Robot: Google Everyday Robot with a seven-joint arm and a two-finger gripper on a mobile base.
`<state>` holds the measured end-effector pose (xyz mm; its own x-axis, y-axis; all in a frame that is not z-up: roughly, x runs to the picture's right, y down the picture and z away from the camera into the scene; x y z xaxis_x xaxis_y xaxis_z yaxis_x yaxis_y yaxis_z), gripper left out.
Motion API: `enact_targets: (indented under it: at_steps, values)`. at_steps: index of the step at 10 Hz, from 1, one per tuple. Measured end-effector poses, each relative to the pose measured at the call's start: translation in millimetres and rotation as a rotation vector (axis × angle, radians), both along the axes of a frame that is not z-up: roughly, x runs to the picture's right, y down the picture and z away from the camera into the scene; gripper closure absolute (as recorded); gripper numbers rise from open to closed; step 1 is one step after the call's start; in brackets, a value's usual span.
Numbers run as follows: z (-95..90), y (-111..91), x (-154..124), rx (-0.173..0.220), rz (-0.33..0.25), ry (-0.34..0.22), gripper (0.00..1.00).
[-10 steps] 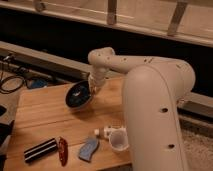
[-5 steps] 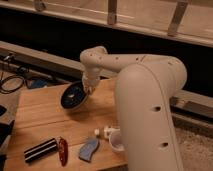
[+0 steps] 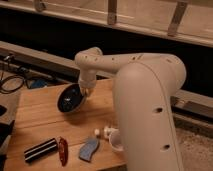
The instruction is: Drag the ceramic bowl in a circle
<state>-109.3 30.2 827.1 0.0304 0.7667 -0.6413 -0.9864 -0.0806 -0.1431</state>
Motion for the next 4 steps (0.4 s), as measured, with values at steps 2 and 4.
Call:
enact_targets:
  at_steps: [2, 4]
  values:
    - [-1.0, 0.5, 0.2, 0.001, -0.012, 0.001, 0.98]
    - [-3.2, 3.5, -6.0, 0.008, -0.015, -0.004, 0.98]
